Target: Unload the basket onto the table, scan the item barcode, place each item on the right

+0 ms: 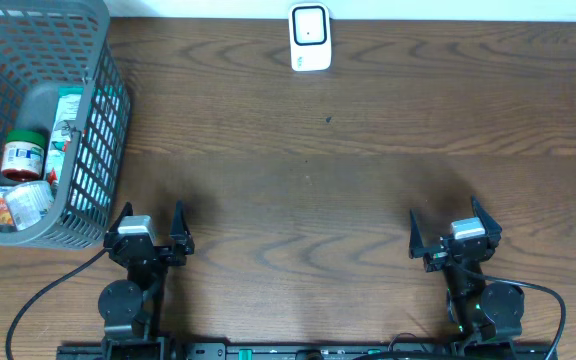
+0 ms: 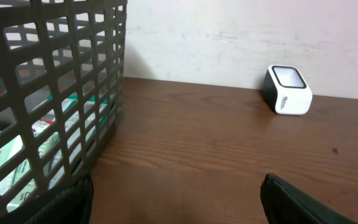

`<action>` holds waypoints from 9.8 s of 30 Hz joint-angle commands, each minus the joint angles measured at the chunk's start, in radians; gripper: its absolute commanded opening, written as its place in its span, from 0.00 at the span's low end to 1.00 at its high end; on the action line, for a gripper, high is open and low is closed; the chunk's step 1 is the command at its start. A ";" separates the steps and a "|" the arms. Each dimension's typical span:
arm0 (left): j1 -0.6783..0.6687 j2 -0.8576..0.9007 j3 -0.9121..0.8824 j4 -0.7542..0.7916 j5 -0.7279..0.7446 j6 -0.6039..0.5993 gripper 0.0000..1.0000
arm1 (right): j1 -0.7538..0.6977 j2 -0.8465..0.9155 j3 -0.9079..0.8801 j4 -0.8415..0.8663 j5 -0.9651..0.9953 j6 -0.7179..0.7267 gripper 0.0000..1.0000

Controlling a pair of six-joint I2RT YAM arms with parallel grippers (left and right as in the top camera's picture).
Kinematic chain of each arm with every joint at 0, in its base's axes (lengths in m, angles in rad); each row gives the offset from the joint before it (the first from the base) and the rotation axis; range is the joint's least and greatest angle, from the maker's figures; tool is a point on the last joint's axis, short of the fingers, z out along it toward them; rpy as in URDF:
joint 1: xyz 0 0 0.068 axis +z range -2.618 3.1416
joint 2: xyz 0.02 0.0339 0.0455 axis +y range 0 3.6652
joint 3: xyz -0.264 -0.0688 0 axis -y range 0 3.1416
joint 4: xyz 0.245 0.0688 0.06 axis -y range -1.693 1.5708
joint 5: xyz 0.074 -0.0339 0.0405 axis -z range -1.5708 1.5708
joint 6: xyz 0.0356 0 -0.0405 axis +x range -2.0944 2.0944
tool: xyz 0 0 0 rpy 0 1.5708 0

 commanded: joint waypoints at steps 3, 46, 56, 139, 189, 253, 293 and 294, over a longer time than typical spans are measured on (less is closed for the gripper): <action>0.005 -0.007 -0.008 -0.042 0.043 0.010 0.82 | 0.011 -0.005 -0.001 -0.004 0.005 0.000 0.99; 0.005 -0.007 -0.008 -0.042 0.042 0.010 0.82 | 0.011 -0.005 -0.001 -0.004 0.005 0.000 0.99; 0.005 -0.006 -0.008 -0.042 0.042 0.010 0.82 | 0.011 -0.005 -0.001 -0.004 0.005 0.000 0.99; 0.005 -0.006 -0.008 -0.042 0.042 0.010 0.82 | 0.011 -0.005 -0.001 -0.004 0.005 0.000 0.99; 0.005 -0.006 -0.008 -0.042 0.043 0.010 0.82 | 0.011 -0.005 -0.001 -0.004 0.005 0.000 0.99; 0.005 -0.006 -0.008 -0.042 0.043 0.010 0.82 | 0.011 -0.005 -0.001 -0.004 0.005 0.000 0.99; 0.005 0.370 0.823 -0.564 0.047 -0.051 0.82 | 0.011 -0.005 -0.001 -0.004 0.005 0.000 0.99; 0.005 0.404 0.875 -0.596 0.047 -0.051 0.82 | 0.011 -0.005 -0.001 -0.004 0.005 0.000 0.99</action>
